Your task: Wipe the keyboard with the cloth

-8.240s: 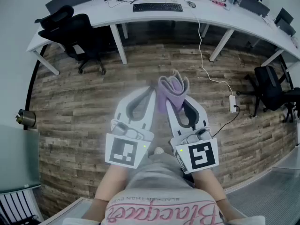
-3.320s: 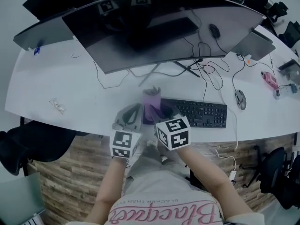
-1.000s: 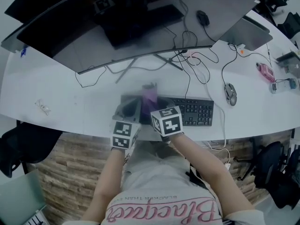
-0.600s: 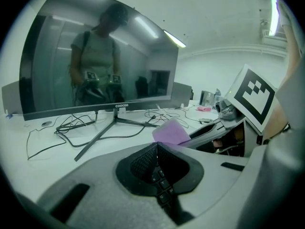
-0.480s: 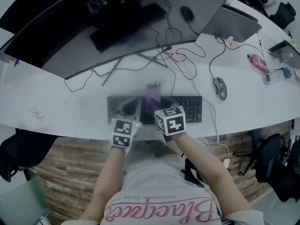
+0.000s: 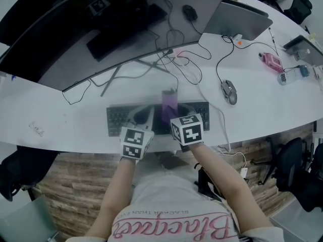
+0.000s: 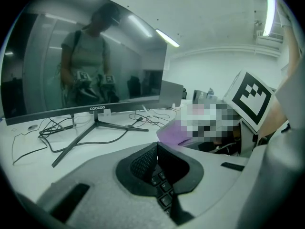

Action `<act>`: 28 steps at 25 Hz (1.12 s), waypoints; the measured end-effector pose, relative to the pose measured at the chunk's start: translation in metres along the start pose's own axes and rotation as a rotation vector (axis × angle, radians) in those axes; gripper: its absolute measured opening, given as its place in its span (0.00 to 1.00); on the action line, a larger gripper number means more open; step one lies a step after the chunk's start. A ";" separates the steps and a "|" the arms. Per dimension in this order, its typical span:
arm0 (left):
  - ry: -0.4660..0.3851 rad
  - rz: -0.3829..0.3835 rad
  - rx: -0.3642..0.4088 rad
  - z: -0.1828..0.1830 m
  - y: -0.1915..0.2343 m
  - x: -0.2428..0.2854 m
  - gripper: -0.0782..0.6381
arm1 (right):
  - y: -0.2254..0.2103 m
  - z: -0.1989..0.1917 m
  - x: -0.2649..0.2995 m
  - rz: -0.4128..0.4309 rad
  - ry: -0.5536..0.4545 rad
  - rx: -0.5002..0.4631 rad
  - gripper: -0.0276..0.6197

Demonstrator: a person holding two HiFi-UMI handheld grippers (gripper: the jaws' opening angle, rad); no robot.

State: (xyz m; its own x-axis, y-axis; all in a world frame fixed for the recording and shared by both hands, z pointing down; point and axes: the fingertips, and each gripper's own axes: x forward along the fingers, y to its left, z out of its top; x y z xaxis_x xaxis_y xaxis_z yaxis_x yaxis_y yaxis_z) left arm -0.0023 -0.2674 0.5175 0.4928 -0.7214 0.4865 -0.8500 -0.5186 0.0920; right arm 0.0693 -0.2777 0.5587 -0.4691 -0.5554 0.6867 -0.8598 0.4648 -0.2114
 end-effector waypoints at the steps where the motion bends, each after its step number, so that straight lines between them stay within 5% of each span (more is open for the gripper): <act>1: 0.001 -0.004 0.001 0.001 -0.003 0.003 0.12 | -0.005 -0.001 -0.002 -0.005 0.000 0.001 0.18; 28: 0.010 -0.087 0.043 0.016 -0.078 0.049 0.12 | -0.134 -0.024 -0.066 -0.207 0.002 0.060 0.18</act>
State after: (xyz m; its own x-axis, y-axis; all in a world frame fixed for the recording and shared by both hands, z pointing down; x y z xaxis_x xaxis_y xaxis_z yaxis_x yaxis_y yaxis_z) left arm 0.0911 -0.2703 0.5200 0.5626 -0.6681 0.4870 -0.7951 -0.5986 0.0974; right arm 0.2206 -0.2869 0.5585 -0.2814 -0.6333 0.7209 -0.9481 0.2996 -0.1068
